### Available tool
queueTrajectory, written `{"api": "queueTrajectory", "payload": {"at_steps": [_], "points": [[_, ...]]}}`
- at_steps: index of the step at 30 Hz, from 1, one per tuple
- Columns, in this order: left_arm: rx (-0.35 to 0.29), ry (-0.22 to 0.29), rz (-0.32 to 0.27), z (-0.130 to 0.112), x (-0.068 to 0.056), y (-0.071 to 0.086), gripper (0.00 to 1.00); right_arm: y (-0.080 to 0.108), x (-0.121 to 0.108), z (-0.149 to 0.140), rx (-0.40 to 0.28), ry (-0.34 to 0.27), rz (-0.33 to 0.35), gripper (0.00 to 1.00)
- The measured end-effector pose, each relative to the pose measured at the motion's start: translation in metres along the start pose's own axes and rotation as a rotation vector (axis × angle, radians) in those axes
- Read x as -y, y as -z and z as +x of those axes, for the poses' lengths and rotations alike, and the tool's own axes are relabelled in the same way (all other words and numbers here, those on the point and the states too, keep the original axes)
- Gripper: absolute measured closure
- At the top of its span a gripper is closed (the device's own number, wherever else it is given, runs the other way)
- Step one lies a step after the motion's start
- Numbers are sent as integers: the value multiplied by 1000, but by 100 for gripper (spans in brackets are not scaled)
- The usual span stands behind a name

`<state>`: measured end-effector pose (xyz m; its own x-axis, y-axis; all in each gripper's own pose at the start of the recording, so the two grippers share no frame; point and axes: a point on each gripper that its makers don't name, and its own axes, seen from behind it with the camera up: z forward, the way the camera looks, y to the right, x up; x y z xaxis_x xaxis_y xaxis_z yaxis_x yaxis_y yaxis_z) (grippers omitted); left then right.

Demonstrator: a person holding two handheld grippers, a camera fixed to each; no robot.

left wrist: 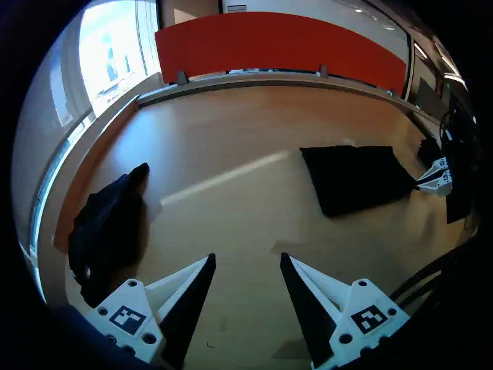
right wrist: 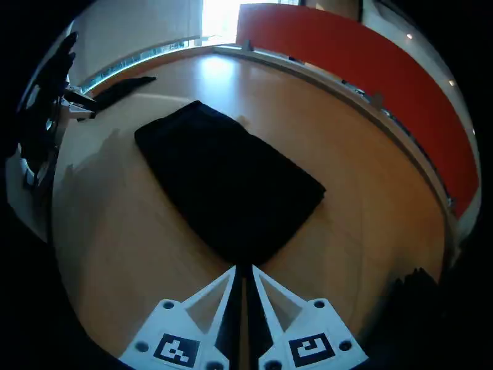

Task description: Fold towel

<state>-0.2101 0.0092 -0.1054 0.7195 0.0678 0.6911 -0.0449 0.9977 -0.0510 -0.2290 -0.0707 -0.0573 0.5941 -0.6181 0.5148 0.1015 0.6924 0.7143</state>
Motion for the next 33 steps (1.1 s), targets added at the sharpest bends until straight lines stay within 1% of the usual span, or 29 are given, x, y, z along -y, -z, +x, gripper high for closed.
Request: {"api": "queueTrajectory", "payload": {"at_steps": [5,9,21,28,33], "points": [[1,6,0,-1,1,2,23,5,-1,13,-23,17,-9,96],[2,10,0,-2,2,4,23,11,-3,31,-55,34,-18,97],[-1,21,-15,-4,-3,9,23,28,-8,107,-168,112,-41,97],[-9,29,-22,-3,-6,12,23,31,-2,144,-208,170,-36,97],[-10,36,-31,-4,-9,14,23,30,2,159,-220,201,-30,97]]}}
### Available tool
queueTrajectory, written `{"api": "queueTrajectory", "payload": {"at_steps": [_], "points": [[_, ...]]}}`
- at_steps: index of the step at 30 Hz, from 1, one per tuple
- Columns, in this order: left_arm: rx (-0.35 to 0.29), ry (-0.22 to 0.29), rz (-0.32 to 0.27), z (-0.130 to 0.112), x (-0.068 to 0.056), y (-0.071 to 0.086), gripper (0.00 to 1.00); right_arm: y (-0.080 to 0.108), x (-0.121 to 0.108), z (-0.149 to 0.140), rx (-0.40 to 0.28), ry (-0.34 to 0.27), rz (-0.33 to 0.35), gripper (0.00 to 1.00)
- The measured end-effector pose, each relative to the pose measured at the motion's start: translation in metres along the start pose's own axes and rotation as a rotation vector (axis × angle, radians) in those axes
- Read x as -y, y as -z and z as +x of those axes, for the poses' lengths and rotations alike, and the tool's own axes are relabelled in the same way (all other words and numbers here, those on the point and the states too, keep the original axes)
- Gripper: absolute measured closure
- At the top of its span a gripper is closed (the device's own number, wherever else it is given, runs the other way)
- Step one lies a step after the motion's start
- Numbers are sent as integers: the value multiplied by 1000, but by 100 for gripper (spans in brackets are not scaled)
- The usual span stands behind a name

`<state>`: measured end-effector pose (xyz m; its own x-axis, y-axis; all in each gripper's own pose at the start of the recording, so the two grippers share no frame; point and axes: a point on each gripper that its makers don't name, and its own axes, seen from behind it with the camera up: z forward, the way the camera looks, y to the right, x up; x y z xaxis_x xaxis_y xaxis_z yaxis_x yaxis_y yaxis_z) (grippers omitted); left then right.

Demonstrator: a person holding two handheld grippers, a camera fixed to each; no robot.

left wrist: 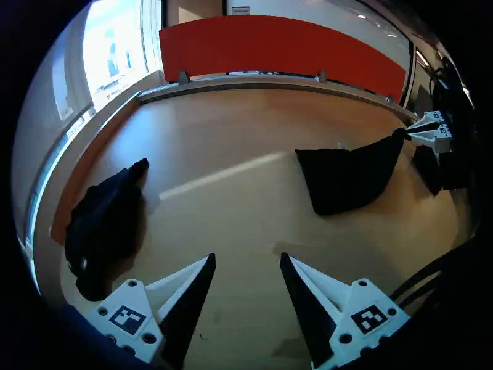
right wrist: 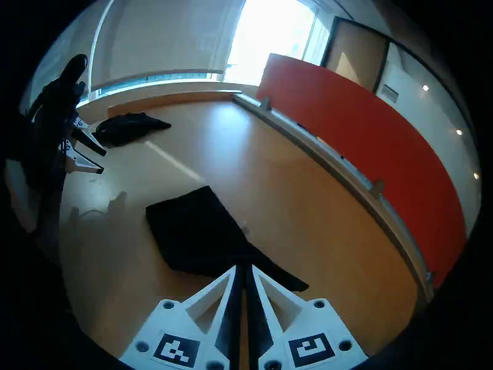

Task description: Fold towel

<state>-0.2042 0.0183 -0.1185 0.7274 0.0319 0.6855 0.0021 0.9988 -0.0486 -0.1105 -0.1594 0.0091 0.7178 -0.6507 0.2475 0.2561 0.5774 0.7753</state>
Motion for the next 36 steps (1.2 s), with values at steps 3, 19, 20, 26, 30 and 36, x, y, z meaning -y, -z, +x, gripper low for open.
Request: {"api": "queueTrajectory", "payload": {"at_steps": [3,19,20,26,30,36], "points": [[-1,3,-5,-1,-1,1,23,-2,0,5,-2,11,3,97],[-18,33,5,-2,7,13,23,-27,24,47,-18,99,73,97],[-20,37,5,-3,7,13,23,-30,27,50,-19,105,81,97],[-33,57,6,-3,6,18,23,-50,52,63,-14,140,130,97],[-43,68,10,-3,6,23,23,-68,72,68,-5,155,169,97],[-48,90,16,-7,11,29,23,-102,110,64,23,155,230,97]]}}
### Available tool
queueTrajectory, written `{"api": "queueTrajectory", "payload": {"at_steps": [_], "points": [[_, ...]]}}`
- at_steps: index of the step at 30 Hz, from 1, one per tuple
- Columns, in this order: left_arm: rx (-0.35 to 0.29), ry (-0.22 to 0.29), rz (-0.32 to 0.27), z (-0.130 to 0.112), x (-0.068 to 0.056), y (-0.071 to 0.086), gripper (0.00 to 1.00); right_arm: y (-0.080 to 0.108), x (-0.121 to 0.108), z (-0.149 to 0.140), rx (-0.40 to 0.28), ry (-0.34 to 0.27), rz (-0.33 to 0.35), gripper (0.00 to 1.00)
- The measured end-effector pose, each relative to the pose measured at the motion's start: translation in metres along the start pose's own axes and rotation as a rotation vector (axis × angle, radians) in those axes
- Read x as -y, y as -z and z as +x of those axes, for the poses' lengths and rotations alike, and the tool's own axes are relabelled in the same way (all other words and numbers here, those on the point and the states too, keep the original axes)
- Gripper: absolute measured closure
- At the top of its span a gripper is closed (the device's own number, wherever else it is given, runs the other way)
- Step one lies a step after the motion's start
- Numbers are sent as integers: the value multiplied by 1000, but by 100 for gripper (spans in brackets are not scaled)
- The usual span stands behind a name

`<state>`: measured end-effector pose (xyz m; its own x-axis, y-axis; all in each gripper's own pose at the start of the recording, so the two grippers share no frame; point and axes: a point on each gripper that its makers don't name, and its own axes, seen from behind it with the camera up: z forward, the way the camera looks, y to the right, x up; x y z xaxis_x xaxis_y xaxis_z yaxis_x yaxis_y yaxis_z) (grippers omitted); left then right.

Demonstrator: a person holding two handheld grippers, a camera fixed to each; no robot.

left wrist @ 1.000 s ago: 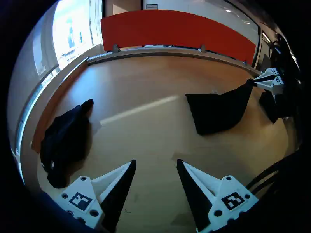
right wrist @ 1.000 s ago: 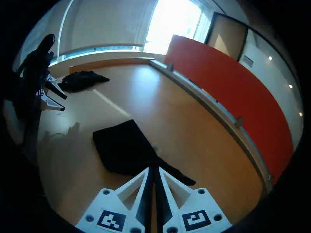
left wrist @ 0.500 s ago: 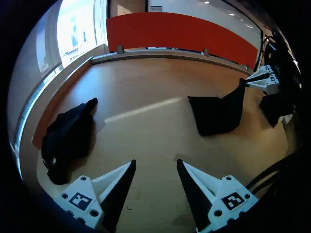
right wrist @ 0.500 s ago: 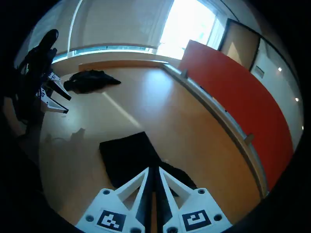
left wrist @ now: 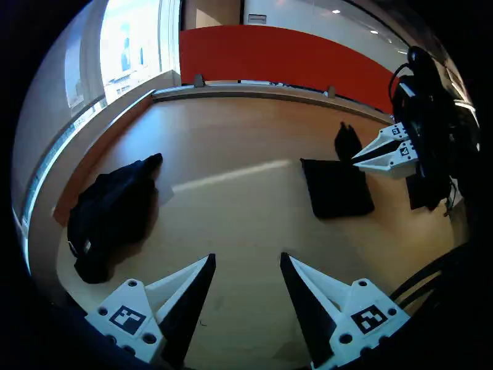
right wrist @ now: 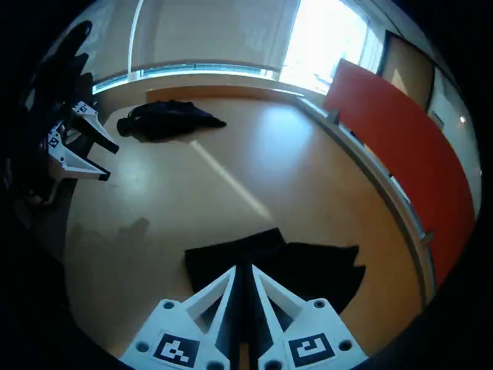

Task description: Fold towel

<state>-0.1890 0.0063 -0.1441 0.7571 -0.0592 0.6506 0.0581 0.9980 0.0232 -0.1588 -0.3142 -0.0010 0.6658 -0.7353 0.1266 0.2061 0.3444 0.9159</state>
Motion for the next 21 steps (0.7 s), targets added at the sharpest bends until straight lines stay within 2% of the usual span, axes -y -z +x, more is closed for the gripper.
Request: {"api": "queueTrajectory", "payload": {"at_steps": [6,15,18,21], "points": [[1,20,13,-5,7,4,23,-29,21,-11,37,-30,43,97],[1,33,17,-5,11,4,23,-33,26,-17,54,-42,54,91],[-1,31,18,-4,12,4,23,-31,25,-16,52,-45,52,80],[-2,33,19,-3,13,4,23,-29,25,-16,52,-50,49,58]]}}
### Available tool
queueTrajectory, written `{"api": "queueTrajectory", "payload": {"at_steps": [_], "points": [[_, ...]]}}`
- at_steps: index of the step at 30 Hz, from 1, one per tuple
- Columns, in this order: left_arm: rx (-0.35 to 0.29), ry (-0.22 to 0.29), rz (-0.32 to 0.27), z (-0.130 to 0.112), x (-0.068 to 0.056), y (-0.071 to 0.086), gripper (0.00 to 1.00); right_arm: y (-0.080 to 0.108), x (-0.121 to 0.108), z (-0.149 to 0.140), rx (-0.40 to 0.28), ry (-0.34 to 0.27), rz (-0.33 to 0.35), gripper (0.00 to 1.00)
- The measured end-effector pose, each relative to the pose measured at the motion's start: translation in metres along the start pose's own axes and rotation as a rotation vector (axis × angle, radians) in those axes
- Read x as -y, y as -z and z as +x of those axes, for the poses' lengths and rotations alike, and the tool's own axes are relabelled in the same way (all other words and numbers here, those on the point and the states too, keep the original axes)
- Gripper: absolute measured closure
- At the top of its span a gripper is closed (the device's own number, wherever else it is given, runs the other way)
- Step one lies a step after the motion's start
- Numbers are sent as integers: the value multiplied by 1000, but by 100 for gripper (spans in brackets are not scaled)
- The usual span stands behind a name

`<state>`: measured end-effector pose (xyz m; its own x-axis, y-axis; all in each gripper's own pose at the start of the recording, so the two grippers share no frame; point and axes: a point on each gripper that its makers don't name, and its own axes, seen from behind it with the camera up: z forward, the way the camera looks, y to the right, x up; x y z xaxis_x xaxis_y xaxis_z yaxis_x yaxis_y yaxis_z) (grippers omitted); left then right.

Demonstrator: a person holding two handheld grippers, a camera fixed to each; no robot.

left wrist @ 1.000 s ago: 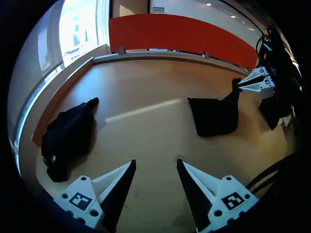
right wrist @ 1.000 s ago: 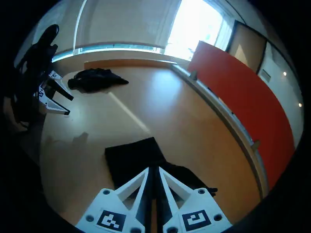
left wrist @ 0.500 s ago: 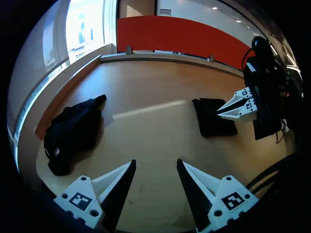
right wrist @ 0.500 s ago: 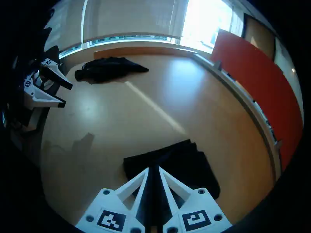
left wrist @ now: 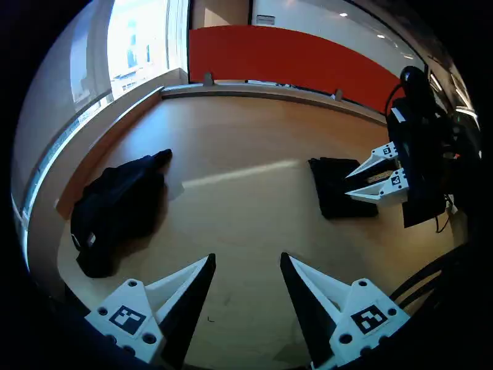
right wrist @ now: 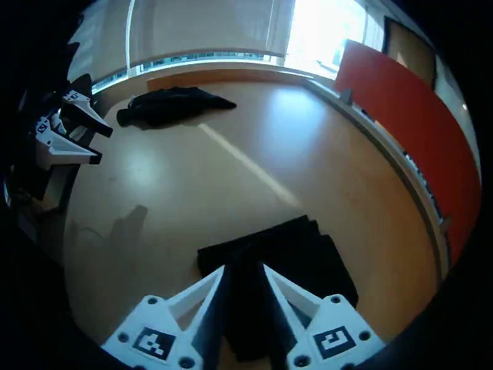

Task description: Fold towel

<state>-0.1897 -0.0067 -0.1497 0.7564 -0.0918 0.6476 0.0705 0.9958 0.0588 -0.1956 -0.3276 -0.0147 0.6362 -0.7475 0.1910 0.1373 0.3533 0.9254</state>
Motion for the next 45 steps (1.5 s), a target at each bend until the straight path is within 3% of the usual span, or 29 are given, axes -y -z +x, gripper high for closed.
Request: {"api": "queueTrajectory", "payload": {"at_steps": [3,6,18,35,45], "points": [[-1,4,1,1,1,0,23,2,0,-1,0,-5,1,40],[-2,6,2,1,1,0,23,5,1,-4,2,-11,1,34],[-6,7,4,4,1,-1,23,20,-2,-21,12,-39,-29,33],[-7,-4,-2,7,-4,-3,23,53,-6,-79,61,-98,-85,33],[-2,-11,-4,6,-8,-4,23,55,-4,-101,88,-130,-105,34]]}}
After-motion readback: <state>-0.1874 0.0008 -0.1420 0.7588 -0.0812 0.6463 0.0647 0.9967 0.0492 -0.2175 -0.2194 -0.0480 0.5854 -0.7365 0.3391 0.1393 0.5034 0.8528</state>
